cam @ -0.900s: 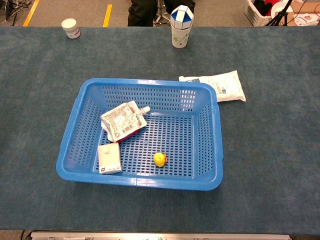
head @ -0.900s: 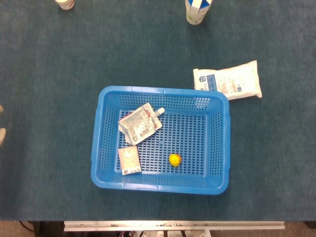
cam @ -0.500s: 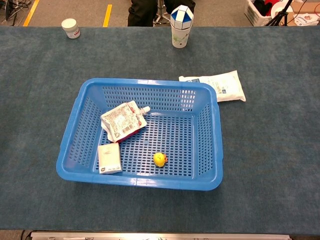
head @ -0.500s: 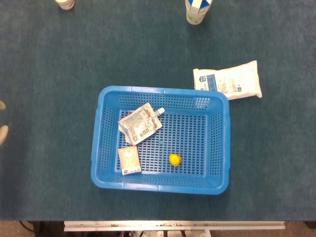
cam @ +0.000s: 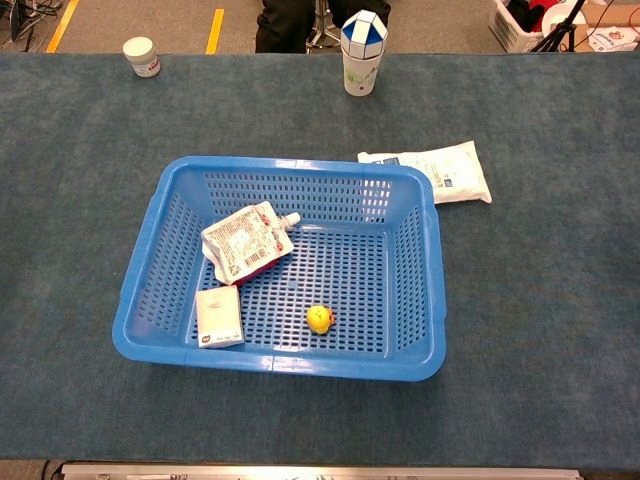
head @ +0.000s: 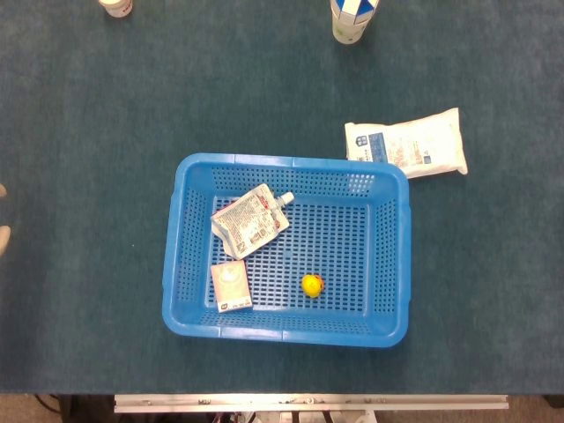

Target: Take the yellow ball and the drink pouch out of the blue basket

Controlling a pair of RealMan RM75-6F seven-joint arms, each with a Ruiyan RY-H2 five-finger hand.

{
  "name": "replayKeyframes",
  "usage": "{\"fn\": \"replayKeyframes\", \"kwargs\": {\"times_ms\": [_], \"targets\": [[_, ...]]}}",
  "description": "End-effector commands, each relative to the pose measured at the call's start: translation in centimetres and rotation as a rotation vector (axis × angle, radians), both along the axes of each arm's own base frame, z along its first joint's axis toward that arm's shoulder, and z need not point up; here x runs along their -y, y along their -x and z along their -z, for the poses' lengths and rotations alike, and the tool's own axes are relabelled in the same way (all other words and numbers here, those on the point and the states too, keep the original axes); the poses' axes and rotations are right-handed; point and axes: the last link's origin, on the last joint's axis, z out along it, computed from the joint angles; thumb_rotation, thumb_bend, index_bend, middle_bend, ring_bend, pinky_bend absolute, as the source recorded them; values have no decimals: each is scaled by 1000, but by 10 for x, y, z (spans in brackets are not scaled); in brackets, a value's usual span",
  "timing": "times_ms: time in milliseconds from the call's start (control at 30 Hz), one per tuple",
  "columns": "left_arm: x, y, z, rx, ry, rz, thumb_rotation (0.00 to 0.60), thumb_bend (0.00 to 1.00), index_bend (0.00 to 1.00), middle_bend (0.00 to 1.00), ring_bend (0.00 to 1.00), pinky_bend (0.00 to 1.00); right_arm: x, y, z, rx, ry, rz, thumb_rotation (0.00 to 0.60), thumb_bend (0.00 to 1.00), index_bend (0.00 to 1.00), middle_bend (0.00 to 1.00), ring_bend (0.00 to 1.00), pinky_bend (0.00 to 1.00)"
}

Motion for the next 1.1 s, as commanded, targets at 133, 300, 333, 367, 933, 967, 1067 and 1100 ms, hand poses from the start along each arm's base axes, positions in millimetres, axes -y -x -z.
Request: {"fn": "replayKeyframes", "kwargs": {"times_ms": [133,300,333,367,933,967,1067,1100], "targets": [[0,0,-3,12,0,3,600,270,398,426,306,301,3,-9,21,-26,-155,-22,600,185,160,325,223,355],[-3,0,-4,13,-16,-1,600,270,398,426,306,301,11,-14,39,-32,-244,-34,600,185,160,325,223,357],[-3,0,-4,13,-20,-3,600,270,398,426,306,302,15,-15,44,-30,-259,-40,600,185,160,325,223,358],[-3,0,-4,13,-24,-5,600,270,398,426,306,302,17,-16,47,-30,-271,-42,600,185,160,325,223,358],[6,-7,0,11,-43,-12,600,270,398,425,306,302,40,-76,73,80,-431,-261,600,185,248,372,273,434],[7,-7,0,11,-45,-12,600,270,398,425,306,301,41,-82,74,84,-440,-280,600,185,262,376,276,438],[11,-7,-2,11,-52,-11,600,270,398,425,306,301,48,-100,78,73,-468,-353,600,185,295,384,277,441],[12,-7,-3,11,-54,-11,600,270,398,425,306,301,50,-104,81,66,-476,-373,600,186,308,386,277,441]]}}
